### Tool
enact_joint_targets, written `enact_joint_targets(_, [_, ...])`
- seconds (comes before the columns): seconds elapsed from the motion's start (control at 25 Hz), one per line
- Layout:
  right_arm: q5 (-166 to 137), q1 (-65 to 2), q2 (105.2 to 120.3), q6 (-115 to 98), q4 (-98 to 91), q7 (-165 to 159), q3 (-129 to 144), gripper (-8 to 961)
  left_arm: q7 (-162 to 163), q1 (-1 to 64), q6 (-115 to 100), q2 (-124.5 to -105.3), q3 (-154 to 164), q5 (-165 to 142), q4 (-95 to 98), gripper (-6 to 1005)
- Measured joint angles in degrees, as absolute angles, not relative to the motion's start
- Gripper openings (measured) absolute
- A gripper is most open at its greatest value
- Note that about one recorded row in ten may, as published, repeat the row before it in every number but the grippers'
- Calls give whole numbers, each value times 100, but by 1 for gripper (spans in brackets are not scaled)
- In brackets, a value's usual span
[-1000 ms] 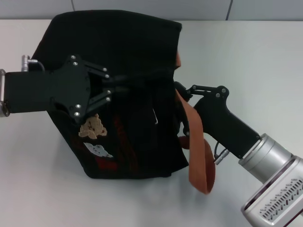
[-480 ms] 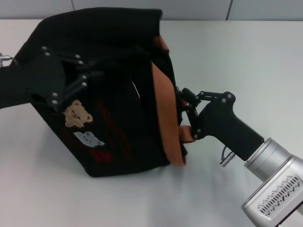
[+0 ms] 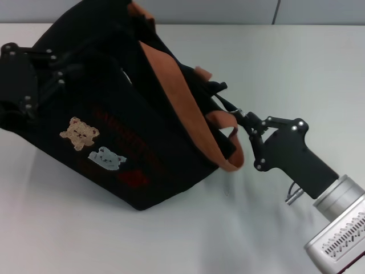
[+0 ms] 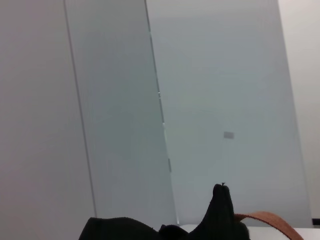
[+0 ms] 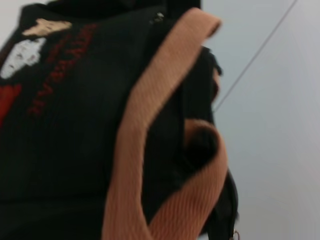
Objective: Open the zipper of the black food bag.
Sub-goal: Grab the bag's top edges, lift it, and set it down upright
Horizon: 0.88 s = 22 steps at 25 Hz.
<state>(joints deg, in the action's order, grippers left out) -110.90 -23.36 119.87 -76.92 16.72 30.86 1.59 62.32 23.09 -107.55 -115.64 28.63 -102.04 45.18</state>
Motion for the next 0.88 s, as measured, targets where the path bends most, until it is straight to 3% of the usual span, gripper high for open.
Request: enact_joint_targets(0.88, [-11091,-2117,11988,-7789,1600,2653,-684,9,6030,1986,-10742,-11524,2520,-10137,4191,180])
